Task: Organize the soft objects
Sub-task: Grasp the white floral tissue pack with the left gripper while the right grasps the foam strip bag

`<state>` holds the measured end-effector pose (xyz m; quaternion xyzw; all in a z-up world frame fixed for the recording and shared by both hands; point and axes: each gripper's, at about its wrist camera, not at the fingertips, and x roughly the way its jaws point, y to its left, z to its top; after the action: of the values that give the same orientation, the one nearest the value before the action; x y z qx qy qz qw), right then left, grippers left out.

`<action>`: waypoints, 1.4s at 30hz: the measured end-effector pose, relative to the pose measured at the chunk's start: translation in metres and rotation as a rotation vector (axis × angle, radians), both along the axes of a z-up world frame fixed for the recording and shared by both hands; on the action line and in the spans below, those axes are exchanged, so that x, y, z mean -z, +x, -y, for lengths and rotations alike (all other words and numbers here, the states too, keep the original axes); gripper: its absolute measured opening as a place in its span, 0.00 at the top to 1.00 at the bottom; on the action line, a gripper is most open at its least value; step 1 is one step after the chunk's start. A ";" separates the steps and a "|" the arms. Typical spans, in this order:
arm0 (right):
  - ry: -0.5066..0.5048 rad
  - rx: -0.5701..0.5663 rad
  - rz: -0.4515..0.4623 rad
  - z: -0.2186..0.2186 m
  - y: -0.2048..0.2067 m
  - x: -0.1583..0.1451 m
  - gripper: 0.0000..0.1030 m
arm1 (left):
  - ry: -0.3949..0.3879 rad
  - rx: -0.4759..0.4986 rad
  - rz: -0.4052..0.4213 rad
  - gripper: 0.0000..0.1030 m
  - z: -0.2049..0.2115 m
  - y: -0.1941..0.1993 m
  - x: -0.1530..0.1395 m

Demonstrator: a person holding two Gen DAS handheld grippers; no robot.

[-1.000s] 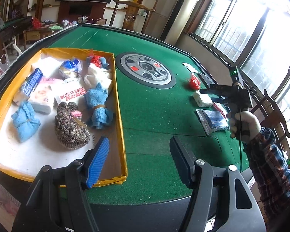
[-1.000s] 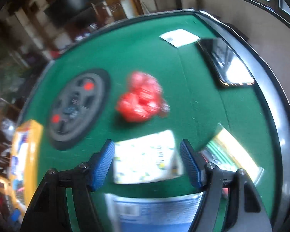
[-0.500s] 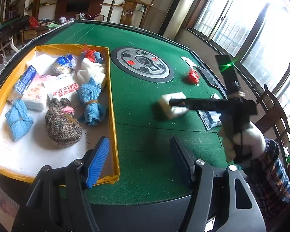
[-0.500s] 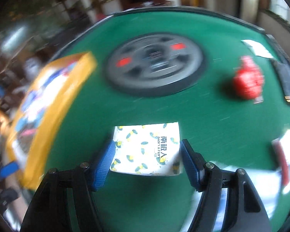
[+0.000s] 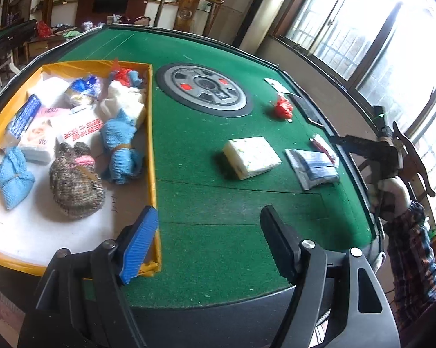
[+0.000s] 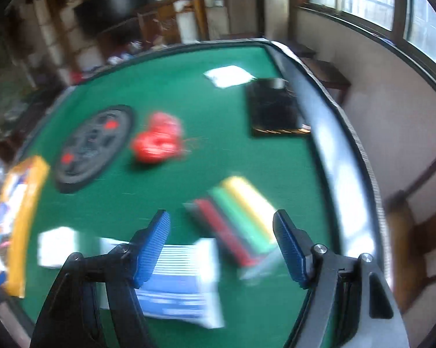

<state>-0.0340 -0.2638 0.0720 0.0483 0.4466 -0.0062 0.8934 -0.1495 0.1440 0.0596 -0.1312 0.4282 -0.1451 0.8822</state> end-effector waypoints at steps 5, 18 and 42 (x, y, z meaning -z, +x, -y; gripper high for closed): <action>0.018 0.009 -0.060 0.026 0.012 0.019 0.33 | 0.049 0.034 0.022 0.30 0.017 -0.001 -0.007; 0.063 0.085 -0.008 0.018 0.026 0.036 0.18 | 0.201 0.173 -0.043 0.30 0.092 0.044 0.017; -0.015 0.087 0.037 0.009 0.008 0.038 0.48 | 0.344 0.306 0.028 0.00 0.125 0.077 0.029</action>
<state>-0.0255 -0.2727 0.0340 0.0610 0.4273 -0.0477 0.9008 -0.0730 0.0191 0.0310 0.0896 0.4495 -0.2040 0.8650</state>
